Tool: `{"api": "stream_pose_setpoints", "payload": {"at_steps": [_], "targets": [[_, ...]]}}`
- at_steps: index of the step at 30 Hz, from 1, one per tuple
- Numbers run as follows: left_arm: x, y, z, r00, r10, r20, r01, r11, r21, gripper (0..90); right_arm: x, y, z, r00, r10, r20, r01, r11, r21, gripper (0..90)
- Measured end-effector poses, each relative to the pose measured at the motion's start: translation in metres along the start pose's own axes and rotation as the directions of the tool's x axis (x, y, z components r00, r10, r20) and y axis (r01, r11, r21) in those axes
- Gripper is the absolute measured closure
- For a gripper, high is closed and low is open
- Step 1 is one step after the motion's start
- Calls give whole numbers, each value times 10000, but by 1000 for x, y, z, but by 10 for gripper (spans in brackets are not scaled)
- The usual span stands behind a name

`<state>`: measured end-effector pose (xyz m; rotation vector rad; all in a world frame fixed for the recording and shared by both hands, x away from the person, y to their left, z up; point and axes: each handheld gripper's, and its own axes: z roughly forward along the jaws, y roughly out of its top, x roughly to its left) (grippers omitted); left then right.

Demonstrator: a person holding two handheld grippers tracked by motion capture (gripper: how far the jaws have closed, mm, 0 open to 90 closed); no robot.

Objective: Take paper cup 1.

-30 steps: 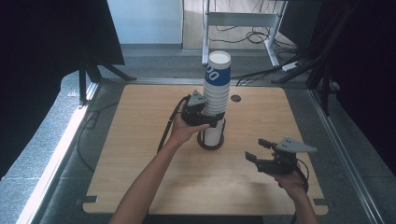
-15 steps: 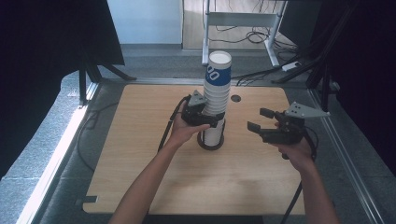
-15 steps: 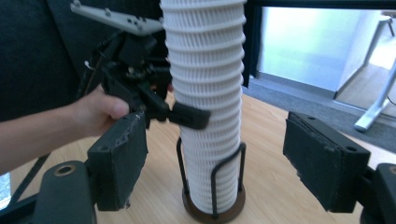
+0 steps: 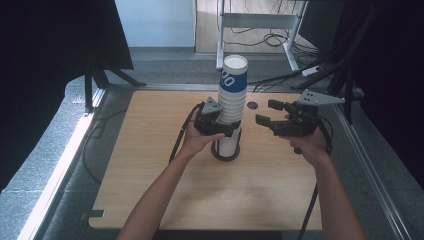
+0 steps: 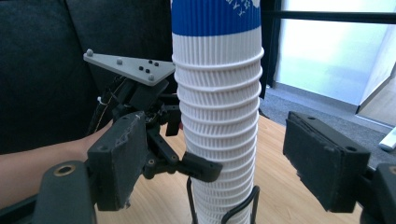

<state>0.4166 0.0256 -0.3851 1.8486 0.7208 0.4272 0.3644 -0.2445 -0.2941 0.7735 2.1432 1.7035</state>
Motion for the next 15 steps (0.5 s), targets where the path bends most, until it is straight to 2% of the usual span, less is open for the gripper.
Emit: {"api": "stream_pose_setpoints", "payload": {"at_steps": [8,15], "targets": [[0,0,0,10000,32,-19,-32,10000,39,133,-3,8,11,9999,-95,-126,95,9999,55,222],[-1,0,0,10000,7,-34,-7,10000,40,133,-7,26,21,9997,-185,-169,187,9998,106,218]]}}
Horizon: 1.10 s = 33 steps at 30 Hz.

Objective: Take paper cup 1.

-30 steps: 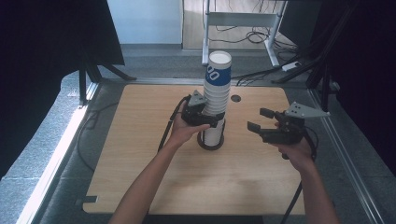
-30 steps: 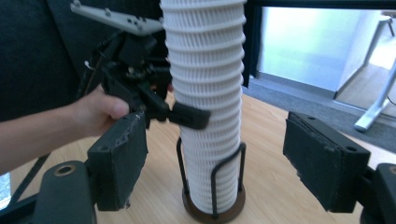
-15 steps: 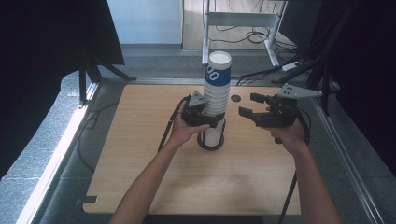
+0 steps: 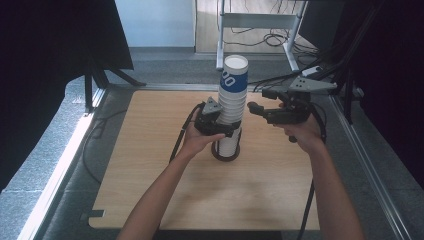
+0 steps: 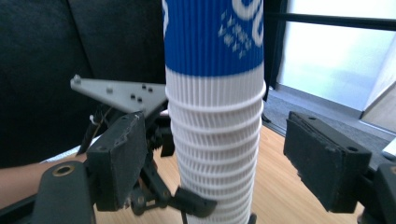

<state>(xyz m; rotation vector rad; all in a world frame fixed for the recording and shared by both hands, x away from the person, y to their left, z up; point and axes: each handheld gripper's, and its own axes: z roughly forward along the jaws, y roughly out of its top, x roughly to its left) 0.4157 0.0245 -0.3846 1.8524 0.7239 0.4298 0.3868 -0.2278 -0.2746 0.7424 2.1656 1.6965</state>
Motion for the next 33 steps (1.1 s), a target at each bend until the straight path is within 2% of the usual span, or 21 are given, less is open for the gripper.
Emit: {"api": "stream_pose_setpoints", "payload": {"at_steps": [11,16,26,33], "targets": [[0,0,0,10000,-4,38,4,10000,-2,133,-9,32,16,9997,130,-227,-137,9995,-300,191],[-1,0,1,10000,-7,54,7,10000,-12,133,-10,39,25,9994,75,-343,-90,9990,-447,187],[-1,0,1,10000,-1,58,1,10000,10,133,-10,53,45,9982,-56,-597,31,9991,-414,163],[-1,0,1,10000,-12,75,12,10000,9,133,-9,61,58,9983,-177,-559,149,9987,-494,161]]}}
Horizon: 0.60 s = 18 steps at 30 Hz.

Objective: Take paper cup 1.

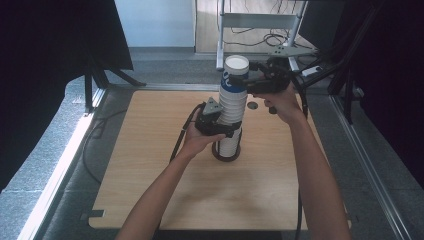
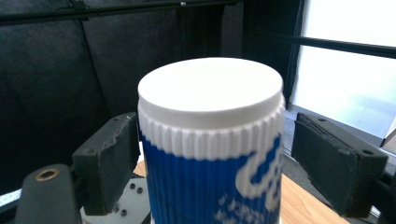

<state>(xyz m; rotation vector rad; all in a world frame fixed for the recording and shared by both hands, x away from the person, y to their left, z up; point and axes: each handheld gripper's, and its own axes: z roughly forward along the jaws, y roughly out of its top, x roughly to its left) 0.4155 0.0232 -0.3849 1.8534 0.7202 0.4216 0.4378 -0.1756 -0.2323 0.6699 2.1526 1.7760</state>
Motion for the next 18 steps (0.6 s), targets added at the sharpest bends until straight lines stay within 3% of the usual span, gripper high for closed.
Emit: {"api": "stream_pose_setpoints", "payload": {"at_steps": [6,9,12,14,18], "targets": [[1,0,0,10000,-32,-39,32,10000,20,133,3,2,11,9999,-129,74,129,9999,-29,260],[1,0,-1,10000,-40,-31,40,10000,24,133,5,2,12,9994,-228,270,230,9997,-93,267],[0,0,0,10000,-9,-31,9,10000,24,133,6,3,12,9994,-203,290,209,9996,-203,269],[0,0,0,10000,0,-51,0,10000,37,133,6,7,5,9996,-34,265,50,9981,-608,272],[-1,0,0,10000,0,-38,0,10000,45,133,9,14,0,9986,-208,484,238,9977,-637,273]]}}
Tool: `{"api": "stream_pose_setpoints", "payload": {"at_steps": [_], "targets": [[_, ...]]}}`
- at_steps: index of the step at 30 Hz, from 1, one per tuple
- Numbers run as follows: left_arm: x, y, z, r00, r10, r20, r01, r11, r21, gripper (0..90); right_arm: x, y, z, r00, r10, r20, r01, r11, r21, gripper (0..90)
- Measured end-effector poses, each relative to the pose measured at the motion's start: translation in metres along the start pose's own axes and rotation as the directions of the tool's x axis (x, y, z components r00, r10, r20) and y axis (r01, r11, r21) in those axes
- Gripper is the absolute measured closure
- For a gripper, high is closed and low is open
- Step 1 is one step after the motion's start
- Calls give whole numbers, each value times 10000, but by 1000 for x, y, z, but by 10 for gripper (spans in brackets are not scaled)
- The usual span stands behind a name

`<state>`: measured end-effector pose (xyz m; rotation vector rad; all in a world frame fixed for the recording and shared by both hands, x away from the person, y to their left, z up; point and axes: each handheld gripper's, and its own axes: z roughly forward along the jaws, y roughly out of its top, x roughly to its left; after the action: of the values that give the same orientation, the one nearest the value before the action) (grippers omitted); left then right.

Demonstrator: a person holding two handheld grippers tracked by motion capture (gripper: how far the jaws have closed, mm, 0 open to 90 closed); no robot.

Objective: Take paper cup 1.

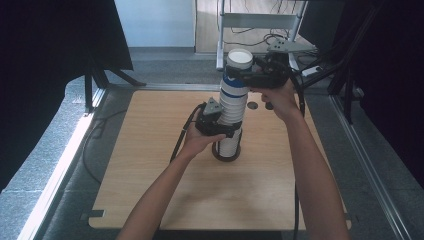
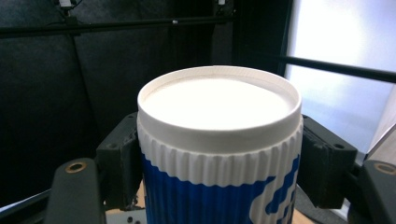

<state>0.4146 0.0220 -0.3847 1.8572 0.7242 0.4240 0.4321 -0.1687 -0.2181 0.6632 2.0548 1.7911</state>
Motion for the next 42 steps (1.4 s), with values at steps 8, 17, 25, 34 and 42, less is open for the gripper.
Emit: {"api": "stream_pose_setpoints", "payload": {"at_steps": [8,17,25,34,42], "targets": [[1,0,0,10000,-44,-8,44,10000,36,133,5,12,-9,10000,-4,85,9,9983,-584,275],[1,0,-1,10000,14,-10,-14,10000,97,133,3,11,-13,10000,66,57,-61,9965,-831,277],[1,0,-1,10000,42,-12,-41,9999,149,133,6,24,-37,10000,38,49,-30,9874,-1584,278],[0,1,-1,10000,19,-54,-19,9999,161,132,14,26,-68,9998,-195,97,208,9850,-1714,279],[-1,1,-2,9999,17,-163,-14,9998,217,132,20,6,-92,9995,-319,59,324,9840,-1749,278]]}}
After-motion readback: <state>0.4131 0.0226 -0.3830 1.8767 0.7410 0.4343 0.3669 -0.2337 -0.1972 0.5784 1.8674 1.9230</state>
